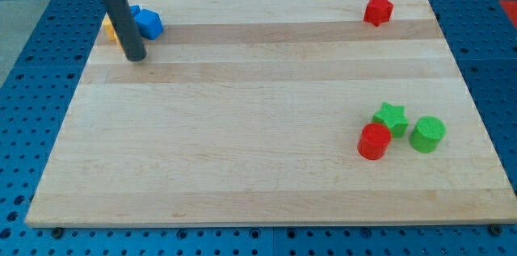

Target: Push the yellow heart and blue cube towards top center

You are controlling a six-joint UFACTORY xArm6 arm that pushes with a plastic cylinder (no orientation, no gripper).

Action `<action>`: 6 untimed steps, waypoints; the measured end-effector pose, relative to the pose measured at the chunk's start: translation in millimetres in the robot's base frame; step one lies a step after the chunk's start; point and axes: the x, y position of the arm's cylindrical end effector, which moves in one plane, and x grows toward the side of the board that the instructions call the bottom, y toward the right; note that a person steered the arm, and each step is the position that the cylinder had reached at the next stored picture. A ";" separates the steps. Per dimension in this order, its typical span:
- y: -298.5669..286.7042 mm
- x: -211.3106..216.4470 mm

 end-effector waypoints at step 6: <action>0.1 -83.8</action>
